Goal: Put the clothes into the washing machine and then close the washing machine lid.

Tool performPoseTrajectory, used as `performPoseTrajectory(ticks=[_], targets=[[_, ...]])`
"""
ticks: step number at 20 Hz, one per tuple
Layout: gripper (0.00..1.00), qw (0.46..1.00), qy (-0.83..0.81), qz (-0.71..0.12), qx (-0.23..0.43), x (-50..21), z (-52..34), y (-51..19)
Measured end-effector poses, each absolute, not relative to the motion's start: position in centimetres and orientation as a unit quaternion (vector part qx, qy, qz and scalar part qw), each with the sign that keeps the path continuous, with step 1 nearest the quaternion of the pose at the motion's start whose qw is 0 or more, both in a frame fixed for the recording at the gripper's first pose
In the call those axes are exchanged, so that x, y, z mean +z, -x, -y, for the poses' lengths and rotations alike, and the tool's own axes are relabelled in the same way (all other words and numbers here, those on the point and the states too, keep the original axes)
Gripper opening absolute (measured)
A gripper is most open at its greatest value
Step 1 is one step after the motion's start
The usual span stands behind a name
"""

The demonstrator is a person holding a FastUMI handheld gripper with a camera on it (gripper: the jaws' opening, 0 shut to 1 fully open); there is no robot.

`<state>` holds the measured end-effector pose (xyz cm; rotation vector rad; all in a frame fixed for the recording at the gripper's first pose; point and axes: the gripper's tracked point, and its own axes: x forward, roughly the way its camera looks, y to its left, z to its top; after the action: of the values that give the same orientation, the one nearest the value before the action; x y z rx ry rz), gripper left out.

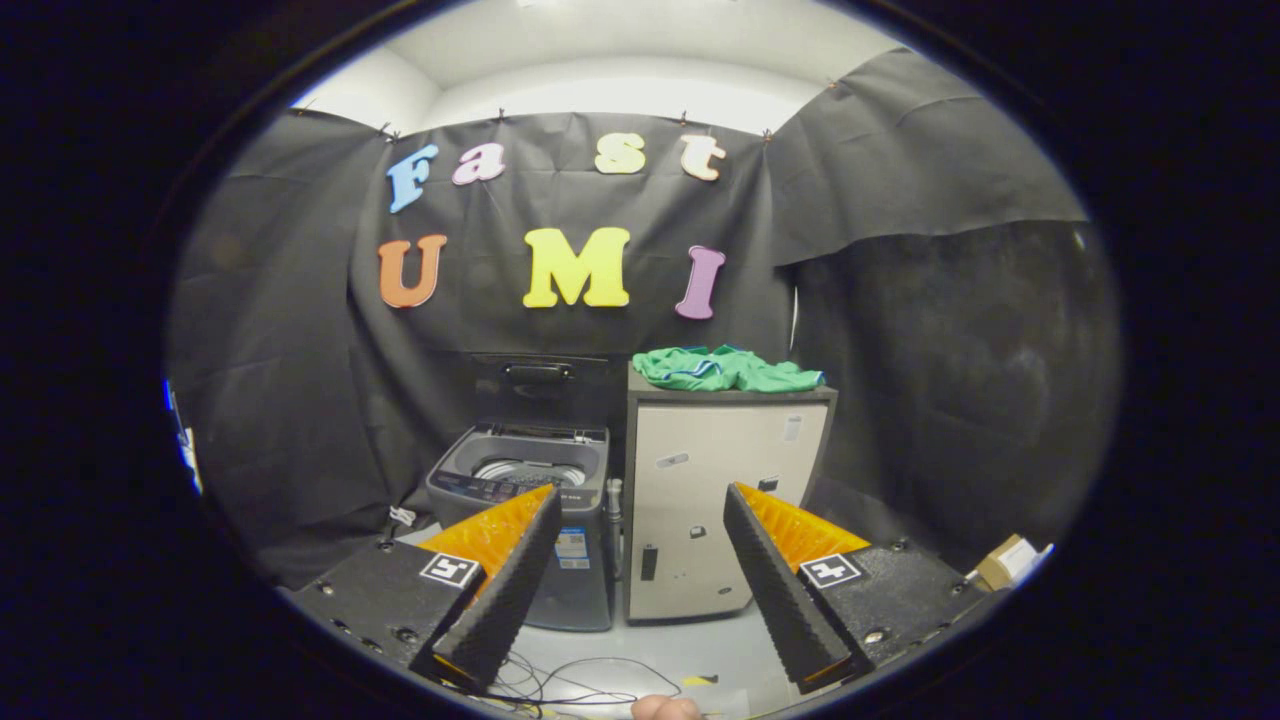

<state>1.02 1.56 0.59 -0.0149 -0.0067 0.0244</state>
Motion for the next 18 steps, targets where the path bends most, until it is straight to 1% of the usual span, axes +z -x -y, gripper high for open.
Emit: performPoseTrajectory(ticks=[6,10,13,18], targets=[[1.0,1.0,0.011,0.0,0.007,0.9,-1.7,-1.9],[1.0,1.0,0.008,-0.006,-0.01,2.1,-1.2,-3.2],[1.0,1.0,0.011,0.008,-0.017,4.6,-0.8,-4.7],[1.0,0.999,0.042,0.022,-0.001,10.4,0.8,-9.5]])
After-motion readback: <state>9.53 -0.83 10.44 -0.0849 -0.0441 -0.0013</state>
